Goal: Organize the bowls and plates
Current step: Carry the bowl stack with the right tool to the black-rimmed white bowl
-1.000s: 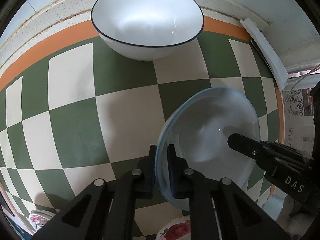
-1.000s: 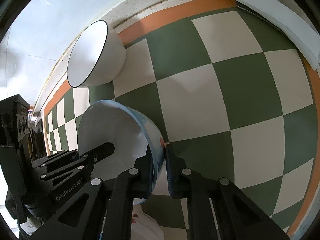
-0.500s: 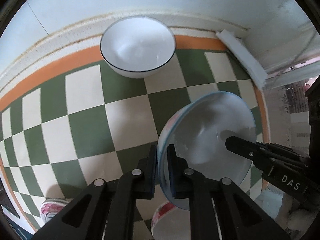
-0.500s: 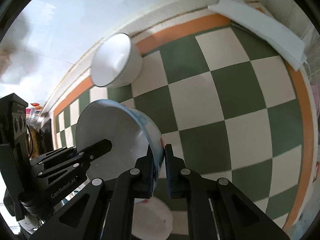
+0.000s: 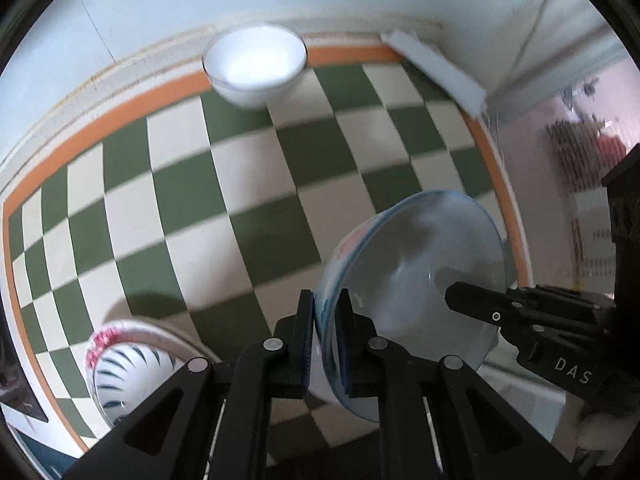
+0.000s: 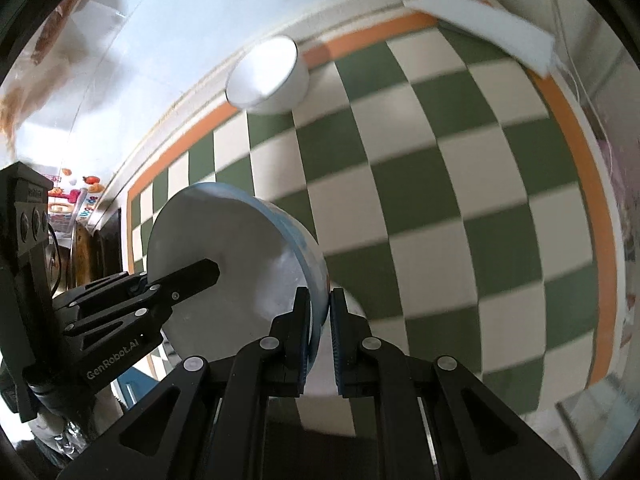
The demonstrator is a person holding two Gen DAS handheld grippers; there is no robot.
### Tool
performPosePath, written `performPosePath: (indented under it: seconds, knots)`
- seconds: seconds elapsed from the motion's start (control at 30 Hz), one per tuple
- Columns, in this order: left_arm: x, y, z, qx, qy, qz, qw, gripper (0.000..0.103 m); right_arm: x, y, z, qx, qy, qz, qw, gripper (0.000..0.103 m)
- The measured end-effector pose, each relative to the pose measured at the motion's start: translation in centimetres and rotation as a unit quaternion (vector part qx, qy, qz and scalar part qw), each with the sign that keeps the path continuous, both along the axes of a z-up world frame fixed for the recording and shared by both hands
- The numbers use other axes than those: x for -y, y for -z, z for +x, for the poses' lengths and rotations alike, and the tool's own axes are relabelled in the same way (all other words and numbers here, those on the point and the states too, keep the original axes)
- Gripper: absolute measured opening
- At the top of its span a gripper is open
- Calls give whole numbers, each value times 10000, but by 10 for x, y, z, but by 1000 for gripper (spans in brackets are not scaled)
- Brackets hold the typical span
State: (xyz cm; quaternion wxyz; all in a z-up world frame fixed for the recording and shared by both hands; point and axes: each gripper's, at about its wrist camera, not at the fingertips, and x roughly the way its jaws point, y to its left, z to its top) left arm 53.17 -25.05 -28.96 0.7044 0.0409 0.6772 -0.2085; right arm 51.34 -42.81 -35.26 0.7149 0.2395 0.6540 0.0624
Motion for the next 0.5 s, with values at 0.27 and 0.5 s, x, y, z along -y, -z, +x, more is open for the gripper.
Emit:
performPosePath:
  seconds: [0.27,0.5]
  knots:
    - [-4,30,-30,-306,177,237,9991,9,-9,35,-29,-310,78,99,9994,12]
    - [-1,46,-35,-370,274,437,9980,9,-14,51,-35,-447,51,58,9990,12]
